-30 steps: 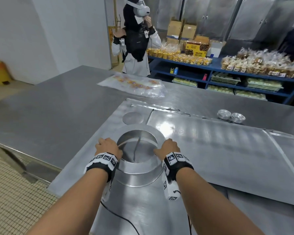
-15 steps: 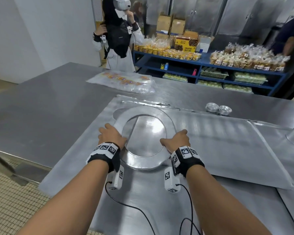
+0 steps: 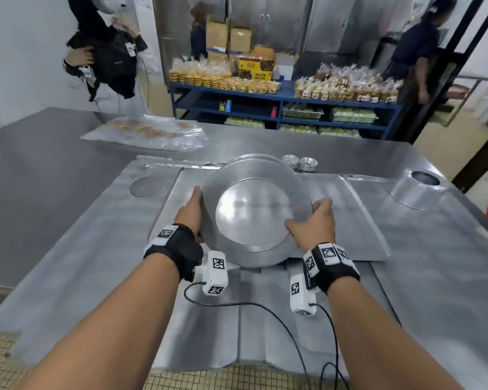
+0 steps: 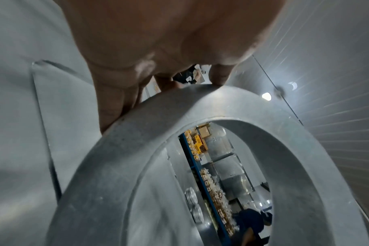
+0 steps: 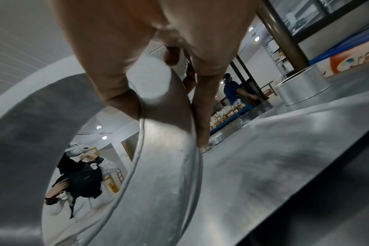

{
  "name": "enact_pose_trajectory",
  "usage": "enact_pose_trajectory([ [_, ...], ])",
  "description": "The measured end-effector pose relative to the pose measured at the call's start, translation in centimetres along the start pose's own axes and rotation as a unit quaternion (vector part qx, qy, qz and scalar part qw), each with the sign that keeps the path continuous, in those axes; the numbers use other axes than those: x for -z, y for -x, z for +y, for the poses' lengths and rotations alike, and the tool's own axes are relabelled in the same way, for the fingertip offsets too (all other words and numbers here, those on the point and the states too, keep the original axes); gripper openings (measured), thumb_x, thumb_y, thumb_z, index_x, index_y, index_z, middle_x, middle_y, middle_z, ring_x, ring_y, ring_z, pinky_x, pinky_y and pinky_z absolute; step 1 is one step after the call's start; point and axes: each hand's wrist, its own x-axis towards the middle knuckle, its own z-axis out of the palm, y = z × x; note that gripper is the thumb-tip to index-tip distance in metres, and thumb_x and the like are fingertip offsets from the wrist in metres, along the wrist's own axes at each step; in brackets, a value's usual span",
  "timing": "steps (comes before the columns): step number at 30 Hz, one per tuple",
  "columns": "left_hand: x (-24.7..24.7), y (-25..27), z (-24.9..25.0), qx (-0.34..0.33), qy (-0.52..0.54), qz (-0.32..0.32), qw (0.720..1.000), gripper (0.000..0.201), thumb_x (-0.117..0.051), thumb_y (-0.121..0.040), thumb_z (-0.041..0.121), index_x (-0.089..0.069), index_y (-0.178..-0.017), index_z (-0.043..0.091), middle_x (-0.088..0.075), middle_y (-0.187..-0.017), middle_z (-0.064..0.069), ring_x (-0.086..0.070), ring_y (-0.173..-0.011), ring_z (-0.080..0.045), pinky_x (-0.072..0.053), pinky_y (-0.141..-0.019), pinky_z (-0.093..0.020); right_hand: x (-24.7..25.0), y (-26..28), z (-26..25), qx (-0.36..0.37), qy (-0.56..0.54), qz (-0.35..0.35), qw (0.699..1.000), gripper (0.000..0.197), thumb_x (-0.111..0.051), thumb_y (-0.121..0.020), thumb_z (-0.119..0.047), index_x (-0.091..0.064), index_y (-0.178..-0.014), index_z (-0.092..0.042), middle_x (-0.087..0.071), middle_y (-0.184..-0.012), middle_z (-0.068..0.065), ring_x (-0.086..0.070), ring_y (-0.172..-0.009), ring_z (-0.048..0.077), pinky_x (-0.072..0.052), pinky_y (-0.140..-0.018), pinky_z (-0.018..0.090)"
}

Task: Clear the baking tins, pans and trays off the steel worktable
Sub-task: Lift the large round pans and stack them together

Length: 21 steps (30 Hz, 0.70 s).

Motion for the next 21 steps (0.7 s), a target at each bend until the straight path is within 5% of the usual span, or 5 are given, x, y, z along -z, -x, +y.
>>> enact_pose_trajectory([
  [3,-3.7,2.8,-1.1,0.011,0.027,-0.04,0.999,0.053,-0.055,-0.079,0.068,-0.064,-0.111,0.028,-0.065,-0.099,0.003,-0.061,-0.094,-0.023,-0.052,-0.093,-0.048,3.2,0.0,2.7,0.003,-0.017,0.017,1.0,0.06,-0.082,-0.067,-0.022,-0.035,-0.104,-0.015,-0.048,-0.106,0.005,-0.051,-0.087,0.023,-0.048,-0.08,0.039],
  [10,-10.3,7.1,-3.2,-0.037,0.106,-0.083,0.99,0.022,-0.053,-0.084,0.037,-0.064,-0.072,0.022,-0.056,-0.063,0.001,-0.051,-0.058,-0.019,-0.042,-0.059,-0.03,9.6,-0.1,8.2,0.035,-0.146,-0.027,0.988,0.072,-0.075,-0.07,-0.007,-0.039,-0.125,-0.036,-0.061,-0.107,-0.007,-0.062,-0.09,0.007,-0.049,-0.078,0.024],
  [15,-12.9,8.5,-5.0,-0.073,0.135,-0.152,0.976,0.028,-0.048,-0.073,0.024,-0.056,-0.099,0.018,-0.059,-0.089,-0.002,-0.053,-0.076,-0.021,-0.038,-0.061,-0.03,14.2,-1.0,11.6,-0.073,-0.381,-0.115,0.914,0.067,-0.033,-0.077,0.006,-0.053,-0.128,-0.032,-0.069,-0.088,-0.009,-0.053,-0.065,0.01,-0.042,-0.055,0.021],
  [18,-14.4,9.2,-6.2,-0.071,0.173,-0.184,0.965,0.032,-0.04,-0.076,0.014,-0.058,-0.102,0.012,-0.058,-0.084,-0.002,-0.053,-0.076,-0.02,-0.042,-0.068,-0.029,17.1,-1.3,13.7,-0.123,-0.402,-0.127,0.898,0.053,-0.04,-0.076,-0.018,-0.057,-0.124,-0.033,-0.071,-0.081,-0.011,-0.058,-0.057,0.01,-0.044,-0.062,0.026],
  [21,-15.9,9.9,-7.5,-0.064,0.138,-0.197,0.969,0.029,-0.05,-0.077,0.036,-0.063,-0.096,0.019,-0.054,-0.08,0.003,-0.05,-0.078,-0.02,-0.042,-0.061,-0.026,18.2,-1.6,15.7,-0.164,-0.376,-0.11,0.905,0.049,-0.051,-0.072,-0.054,-0.062,-0.114,-0.03,-0.071,-0.097,-0.004,-0.064,-0.073,0.014,-0.047,-0.069,0.027],
])
